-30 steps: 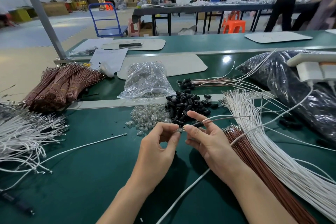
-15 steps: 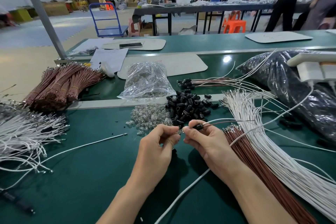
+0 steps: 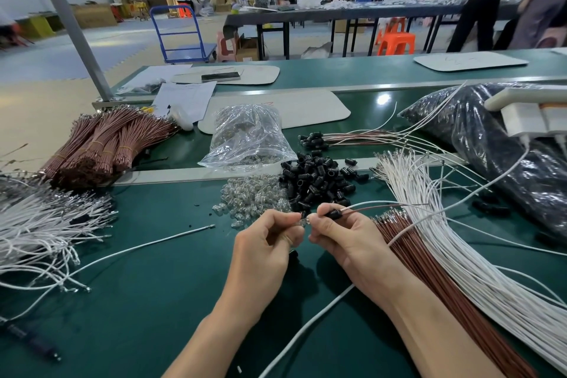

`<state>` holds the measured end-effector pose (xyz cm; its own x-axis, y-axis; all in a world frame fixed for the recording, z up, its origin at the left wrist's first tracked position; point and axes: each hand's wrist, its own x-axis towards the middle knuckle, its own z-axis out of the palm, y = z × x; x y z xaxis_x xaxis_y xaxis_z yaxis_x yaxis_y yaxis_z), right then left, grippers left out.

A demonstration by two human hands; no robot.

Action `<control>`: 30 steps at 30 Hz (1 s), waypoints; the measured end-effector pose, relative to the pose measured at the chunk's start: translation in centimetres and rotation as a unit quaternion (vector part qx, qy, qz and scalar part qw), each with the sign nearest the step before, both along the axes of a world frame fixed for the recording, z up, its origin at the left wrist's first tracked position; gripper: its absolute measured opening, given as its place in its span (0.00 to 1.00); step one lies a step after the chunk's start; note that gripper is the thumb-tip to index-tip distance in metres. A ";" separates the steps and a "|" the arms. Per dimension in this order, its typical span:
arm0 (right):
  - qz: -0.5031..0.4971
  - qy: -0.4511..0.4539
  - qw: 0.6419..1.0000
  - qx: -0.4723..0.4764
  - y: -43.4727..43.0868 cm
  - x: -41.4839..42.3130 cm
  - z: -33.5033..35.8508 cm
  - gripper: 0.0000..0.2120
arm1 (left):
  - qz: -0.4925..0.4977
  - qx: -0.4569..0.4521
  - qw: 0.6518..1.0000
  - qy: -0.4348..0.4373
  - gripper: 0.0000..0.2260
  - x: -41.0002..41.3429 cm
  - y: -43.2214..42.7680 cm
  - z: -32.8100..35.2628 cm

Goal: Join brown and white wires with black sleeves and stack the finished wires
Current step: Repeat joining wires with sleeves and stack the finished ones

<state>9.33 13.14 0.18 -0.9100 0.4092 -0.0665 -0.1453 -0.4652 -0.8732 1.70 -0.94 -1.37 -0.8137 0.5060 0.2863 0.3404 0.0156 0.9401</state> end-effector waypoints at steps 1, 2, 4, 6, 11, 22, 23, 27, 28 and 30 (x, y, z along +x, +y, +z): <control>0.001 0.000 1.000 -0.001 0.0 0.0 0.0 0.05 | -0.001 0.001 1.000 -0.003 0.15 0.1 0.0 0.1; 0.004 0.002 1.000 0.000 0.0 0.0 -0.1 0.05 | -0.003 0.003 1.000 -0.007 0.15 0.1 0.0 0.1; 0.013 0.008 1.000 0.004 -0.1 -0.1 -0.2 0.05 | -0.011 0.009 1.000 -0.010 0.15 0.2 0.1 0.2; 0.018 0.012 1.000 0.001 -0.2 -0.1 -0.2 0.05 | -0.015 0.014 1.000 -0.006 0.15 0.3 0.1 0.3; 0.009 0.012 1.000 -0.014 0.0 -0.2 -0.1 0.06 | -0.021 -0.013 0.997 0.068 0.13 0.2 0.2 0.2; 0.036 0.001 0.999 -0.014 0.3 -0.2 -0.5 0.07 | -0.006 -0.108 0.955 0.277 0.05 -0.3 -0.5 0.7; 0.038 0.001 0.999 -0.016 0.3 -0.2 -0.5 0.07 | -0.007 -0.109 0.954 0.280 0.05 -0.3 -0.5 0.8; 0.040 -0.012 0.999 -0.004 0.2 -0.1 -0.4 0.07 | 0.000 -0.109 0.954 0.278 0.08 -0.5 -0.5 0.6; 0.041 -0.016 0.999 -0.002 0.3 -0.1 -0.4 0.07 | 0.001 -0.110 0.954 0.277 0.09 -0.5 -0.5 0.6; 0.042 -0.020 0.999 -0.005 0.3 -0.1 -0.4 0.08 | 0.001 -0.110 0.956 0.273 0.09 -0.4 -0.5 0.4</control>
<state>9.25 13.45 -0.21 -0.9377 0.3307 -0.1068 -0.0707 -0.4824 -0.8731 1.25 -1.46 -0.94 -0.5741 0.6013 0.5558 0.7795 0.1934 0.5958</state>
